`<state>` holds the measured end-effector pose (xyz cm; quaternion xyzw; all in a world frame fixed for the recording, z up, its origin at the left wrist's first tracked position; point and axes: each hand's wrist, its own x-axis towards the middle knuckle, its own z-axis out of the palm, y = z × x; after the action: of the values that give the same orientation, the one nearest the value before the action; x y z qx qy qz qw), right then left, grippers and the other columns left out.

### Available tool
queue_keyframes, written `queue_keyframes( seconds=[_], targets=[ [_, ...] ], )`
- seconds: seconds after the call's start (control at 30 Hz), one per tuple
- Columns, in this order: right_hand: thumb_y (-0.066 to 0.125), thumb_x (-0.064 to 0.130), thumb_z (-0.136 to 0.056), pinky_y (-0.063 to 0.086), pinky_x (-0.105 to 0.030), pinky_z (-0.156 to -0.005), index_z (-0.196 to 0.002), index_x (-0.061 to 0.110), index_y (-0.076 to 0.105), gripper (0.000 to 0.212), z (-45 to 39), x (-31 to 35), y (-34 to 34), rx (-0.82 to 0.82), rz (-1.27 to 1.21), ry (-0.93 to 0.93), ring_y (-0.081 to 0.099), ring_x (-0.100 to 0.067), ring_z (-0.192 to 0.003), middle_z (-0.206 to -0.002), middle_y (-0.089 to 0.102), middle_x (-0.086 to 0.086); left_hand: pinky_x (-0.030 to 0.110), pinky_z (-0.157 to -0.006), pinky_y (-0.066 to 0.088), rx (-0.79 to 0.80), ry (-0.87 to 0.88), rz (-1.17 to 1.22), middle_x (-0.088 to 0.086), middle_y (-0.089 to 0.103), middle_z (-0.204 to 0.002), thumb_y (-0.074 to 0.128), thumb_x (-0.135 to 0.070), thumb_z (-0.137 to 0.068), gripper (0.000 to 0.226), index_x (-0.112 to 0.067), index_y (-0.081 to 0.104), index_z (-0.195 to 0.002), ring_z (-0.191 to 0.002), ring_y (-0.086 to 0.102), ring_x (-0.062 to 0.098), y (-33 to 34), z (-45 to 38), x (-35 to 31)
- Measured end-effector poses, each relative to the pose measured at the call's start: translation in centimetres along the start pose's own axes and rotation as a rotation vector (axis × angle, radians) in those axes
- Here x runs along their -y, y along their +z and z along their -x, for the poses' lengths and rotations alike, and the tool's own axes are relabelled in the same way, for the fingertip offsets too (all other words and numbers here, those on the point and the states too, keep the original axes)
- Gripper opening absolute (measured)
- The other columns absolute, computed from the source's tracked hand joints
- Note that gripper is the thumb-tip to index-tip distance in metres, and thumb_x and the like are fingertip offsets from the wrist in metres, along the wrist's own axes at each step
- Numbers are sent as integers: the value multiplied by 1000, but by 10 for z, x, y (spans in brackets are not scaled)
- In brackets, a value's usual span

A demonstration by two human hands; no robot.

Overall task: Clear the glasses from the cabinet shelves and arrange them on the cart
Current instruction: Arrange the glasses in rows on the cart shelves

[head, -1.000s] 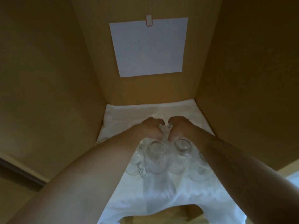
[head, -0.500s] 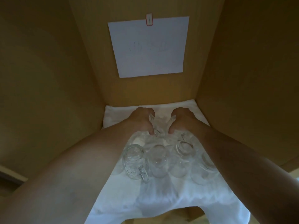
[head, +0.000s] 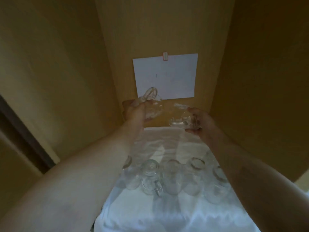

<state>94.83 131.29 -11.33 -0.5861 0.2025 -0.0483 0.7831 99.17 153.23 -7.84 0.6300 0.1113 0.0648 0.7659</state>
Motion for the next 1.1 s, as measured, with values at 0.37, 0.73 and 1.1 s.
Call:
queue_keyframes(
  seconds=[0.37, 0.73, 1.1],
  targets=[
    [67, 36, -91, 53, -50, -96, -126, 14, 67, 41, 144, -8, -14, 233, -812, -25, 69, -37, -110, -123, 70, -16, 50, -75, 62, 425, -241, 419, 12, 78, -91, 79, -21, -83, 29, -15, 68, -109, -83, 76, 31, -48, 110, -34],
    [81, 39, -86, 46, -53, -106, -133, 25, 61, 53, 296, -46, -84, 256, -904, -342, 59, -32, -129, -140, 62, -5, 53, -85, 58, 777, -403, 451, 21, 68, -126, 82, -24, -77, 62, -10, 61, -133, -113, 67, 40, -62, 231, -12],
    [77, 33, -87, 41, -49, -113, -147, 11, 49, 70, 423, -45, -229, 50, -897, -457, 53, -38, -133, -144, 56, -20, 39, -78, 60, 1081, -553, 446, 14, 70, -124, 68, -37, -88, 40, -12, 70, -119, -106, 69, 31, 29, 388, 25]
  ],
)
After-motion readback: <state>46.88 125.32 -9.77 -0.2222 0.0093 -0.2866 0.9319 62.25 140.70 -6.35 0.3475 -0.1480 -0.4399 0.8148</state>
